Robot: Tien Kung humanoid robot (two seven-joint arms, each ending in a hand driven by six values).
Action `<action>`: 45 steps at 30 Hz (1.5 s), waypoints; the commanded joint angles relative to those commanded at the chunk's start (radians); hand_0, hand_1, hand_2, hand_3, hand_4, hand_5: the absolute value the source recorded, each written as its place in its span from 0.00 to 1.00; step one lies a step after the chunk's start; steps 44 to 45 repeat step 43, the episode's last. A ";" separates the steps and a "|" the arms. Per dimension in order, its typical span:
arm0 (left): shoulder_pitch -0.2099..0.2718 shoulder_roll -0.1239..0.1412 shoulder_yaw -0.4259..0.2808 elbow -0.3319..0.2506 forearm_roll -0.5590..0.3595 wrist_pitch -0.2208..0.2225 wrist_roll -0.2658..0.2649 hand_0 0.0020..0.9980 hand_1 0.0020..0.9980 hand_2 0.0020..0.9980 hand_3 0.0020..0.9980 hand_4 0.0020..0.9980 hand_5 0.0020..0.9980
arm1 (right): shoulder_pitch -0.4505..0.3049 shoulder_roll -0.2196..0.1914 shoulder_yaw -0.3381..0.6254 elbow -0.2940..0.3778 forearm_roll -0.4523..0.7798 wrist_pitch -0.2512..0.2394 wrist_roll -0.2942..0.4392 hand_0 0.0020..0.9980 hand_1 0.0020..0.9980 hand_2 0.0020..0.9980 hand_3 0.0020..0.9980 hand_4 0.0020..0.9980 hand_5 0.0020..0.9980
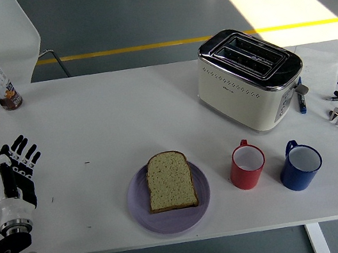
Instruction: Push plate across desktop,pick up the break from the machine,place the break in the plate
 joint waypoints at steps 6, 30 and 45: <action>0.000 0.000 -0.017 -0.031 0.025 0.017 0.087 0.82 0.82 0.88 0.78 0.50 1.00 | 0.002 0.002 0.000 -0.001 0.000 0.001 -0.001 0.81 0.78 0.78 0.77 0.51 0.58; 0.009 0.000 -0.061 -0.039 0.188 -0.173 0.165 0.81 0.82 0.88 0.78 0.50 1.00 | -0.010 0.001 -0.001 -0.011 -0.002 0.009 -0.005 0.80 0.78 0.78 0.76 0.51 0.58; 0.005 0.000 -0.061 -0.038 0.216 -0.229 0.170 0.82 0.83 0.88 0.78 0.51 1.00 | -0.006 0.004 0.002 -0.015 -0.004 0.013 -0.006 0.80 0.77 0.78 0.76 0.51 0.58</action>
